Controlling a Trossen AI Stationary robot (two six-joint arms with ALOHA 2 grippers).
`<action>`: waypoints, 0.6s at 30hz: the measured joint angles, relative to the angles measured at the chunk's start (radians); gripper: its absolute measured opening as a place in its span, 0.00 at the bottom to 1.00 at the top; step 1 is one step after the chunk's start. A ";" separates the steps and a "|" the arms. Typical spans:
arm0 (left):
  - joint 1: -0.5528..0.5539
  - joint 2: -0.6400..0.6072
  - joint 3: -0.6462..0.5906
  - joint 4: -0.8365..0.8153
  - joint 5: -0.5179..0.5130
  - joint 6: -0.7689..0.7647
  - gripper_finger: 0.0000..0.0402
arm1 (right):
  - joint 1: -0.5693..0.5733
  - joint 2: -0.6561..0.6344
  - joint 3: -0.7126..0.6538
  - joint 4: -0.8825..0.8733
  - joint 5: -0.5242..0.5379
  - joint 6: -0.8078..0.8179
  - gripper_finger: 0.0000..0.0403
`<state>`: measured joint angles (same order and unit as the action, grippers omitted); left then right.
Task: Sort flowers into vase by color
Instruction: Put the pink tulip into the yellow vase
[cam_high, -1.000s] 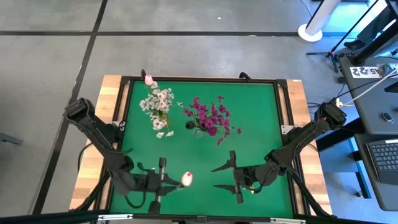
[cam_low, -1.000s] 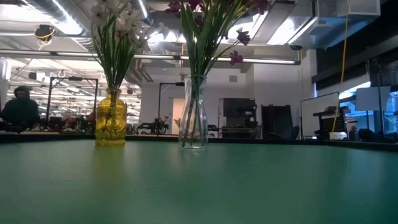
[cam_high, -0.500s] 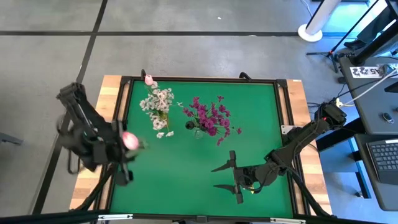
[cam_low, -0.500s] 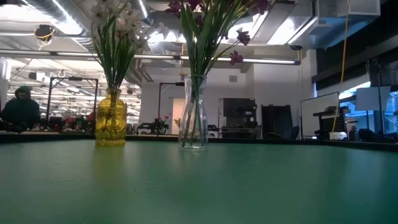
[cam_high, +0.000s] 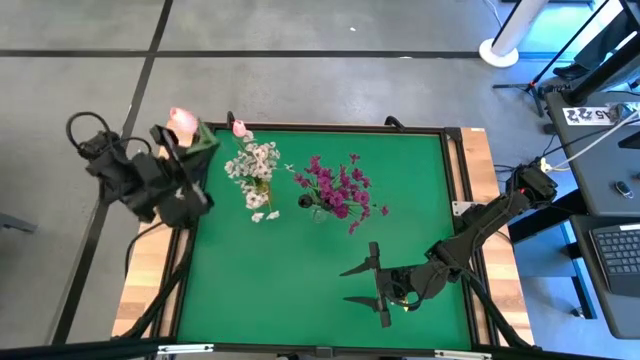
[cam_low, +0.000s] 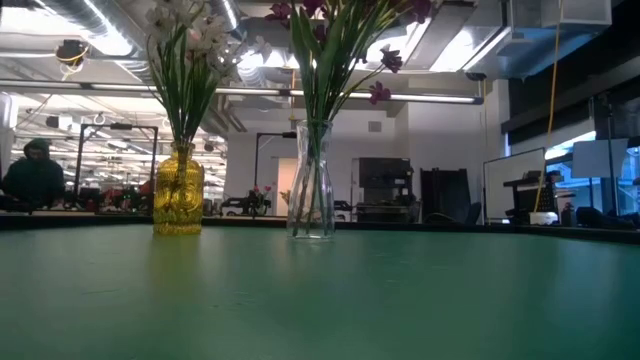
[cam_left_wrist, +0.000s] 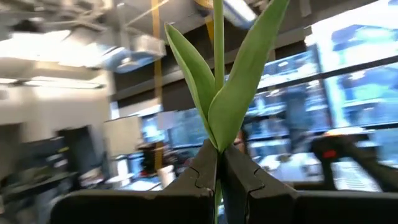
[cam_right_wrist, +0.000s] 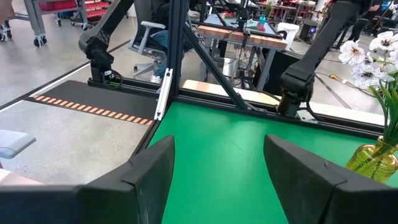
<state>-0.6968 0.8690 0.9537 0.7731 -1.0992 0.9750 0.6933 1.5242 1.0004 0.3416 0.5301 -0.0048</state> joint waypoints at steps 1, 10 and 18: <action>0.027 -0.012 -0.012 0.000 -0.006 -0.001 0.01 | 0.000 0.000 0.000 0.000 0.000 0.000 0.61; 0.230 -0.117 -0.214 -0.003 0.021 -0.112 0.01 | 0.000 0.000 0.000 -0.001 0.000 0.000 0.61; 0.330 -0.171 -0.332 -0.003 0.070 -0.290 0.01 | 0.000 0.000 0.000 -0.002 0.000 0.000 0.61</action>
<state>-0.3668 0.6984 0.6213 0.7704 -1.0288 0.6852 0.6933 1.5242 1.0004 0.3401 0.5301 -0.0048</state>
